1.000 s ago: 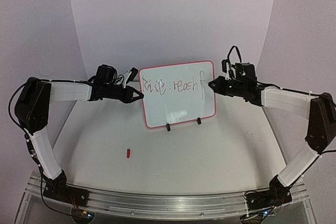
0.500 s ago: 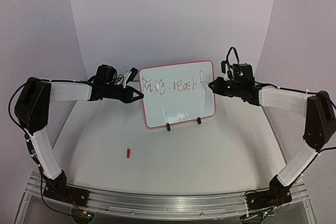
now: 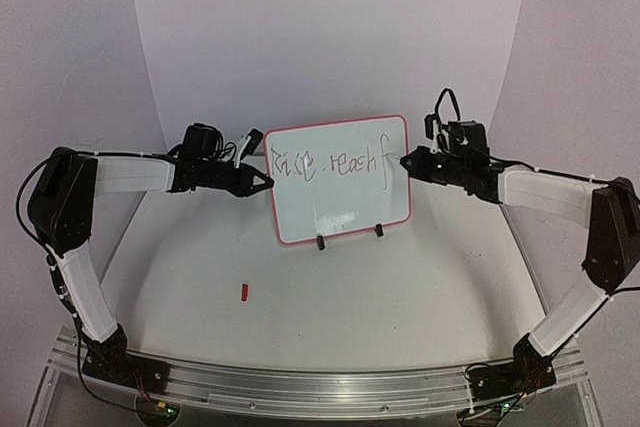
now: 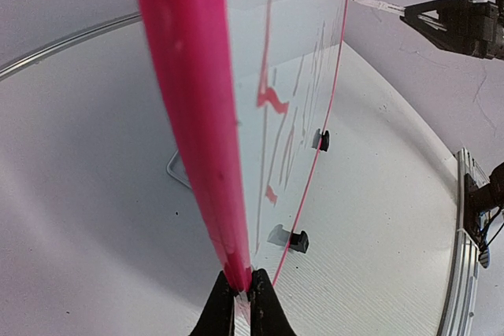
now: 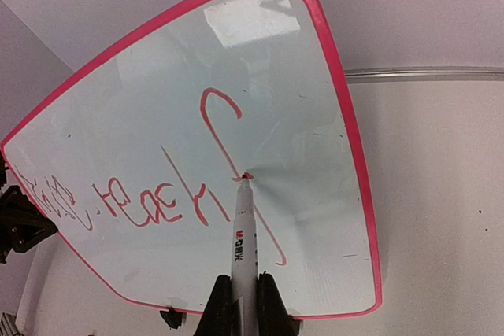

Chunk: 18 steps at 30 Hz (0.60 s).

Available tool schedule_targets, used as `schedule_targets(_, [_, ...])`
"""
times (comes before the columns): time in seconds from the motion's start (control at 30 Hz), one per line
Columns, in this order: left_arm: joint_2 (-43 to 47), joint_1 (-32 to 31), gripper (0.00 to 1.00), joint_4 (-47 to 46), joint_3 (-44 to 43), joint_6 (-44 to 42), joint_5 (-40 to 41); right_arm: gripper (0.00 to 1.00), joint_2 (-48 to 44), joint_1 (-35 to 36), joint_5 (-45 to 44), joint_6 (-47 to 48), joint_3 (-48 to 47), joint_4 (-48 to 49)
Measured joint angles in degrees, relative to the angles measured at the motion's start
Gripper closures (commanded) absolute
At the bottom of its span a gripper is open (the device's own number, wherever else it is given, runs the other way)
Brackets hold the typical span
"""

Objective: Write a sentence on the whiteboard

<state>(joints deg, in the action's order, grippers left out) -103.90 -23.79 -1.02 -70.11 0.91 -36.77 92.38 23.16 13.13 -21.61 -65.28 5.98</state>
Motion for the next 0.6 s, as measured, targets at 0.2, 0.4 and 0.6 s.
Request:
schedule_targets(0.2, [0.0, 0.0, 1.0, 0.0, 0.0, 0.0, 0.0, 1.0, -2.9, 0.0, -1.3, -0.1, 1.7, 0.1])
schedule_targets(0.4, [0.0, 0.0, 1.0, 0.0, 0.0, 0.0, 0.0, 1.0, -2.7, 0.0, -1.6, -0.2, 1.7, 0.0])
schedule_targets(0.6, [0.0, 0.0, 1.0, 0.0, 0.0, -0.1, 0.0, 1.0, -1.5, -0.2, -1.8, -0.2, 1.7, 0.0])
